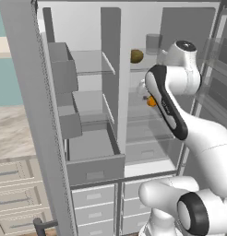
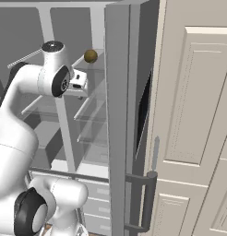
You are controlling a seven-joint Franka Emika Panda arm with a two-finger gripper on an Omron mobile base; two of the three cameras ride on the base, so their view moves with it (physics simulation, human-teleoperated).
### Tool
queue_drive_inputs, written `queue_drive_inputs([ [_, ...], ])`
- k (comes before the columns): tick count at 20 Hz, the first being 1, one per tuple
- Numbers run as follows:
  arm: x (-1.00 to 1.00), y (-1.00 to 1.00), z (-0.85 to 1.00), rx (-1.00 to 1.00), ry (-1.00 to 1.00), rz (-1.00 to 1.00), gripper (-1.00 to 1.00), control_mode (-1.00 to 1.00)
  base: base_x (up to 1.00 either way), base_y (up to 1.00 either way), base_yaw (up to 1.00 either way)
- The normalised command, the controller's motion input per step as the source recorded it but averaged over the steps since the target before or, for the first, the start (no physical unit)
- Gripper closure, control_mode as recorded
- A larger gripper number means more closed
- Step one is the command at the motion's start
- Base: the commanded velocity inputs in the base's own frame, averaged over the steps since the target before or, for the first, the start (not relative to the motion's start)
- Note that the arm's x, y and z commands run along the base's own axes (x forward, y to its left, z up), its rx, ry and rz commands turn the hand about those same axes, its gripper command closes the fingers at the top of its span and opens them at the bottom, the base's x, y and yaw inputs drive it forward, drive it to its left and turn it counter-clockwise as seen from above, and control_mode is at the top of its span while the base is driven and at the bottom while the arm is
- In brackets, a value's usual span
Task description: Take the orange and potato from the fridge shelf and place them in the freezer drawer to begin freezing them.
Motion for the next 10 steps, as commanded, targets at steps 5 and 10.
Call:
queue_drive_inputs([
  [5, 0.0, -0.06, 0.74, 0.05, -0.37, -0.05, -1.0, -1.0, 0.0, 0.0, 0.0],
  [10, 0.0, -0.16, 0.7, 0.02, -0.39, -0.07, -1.0, -1.0, 0.0, 0.0, 0.0],
])
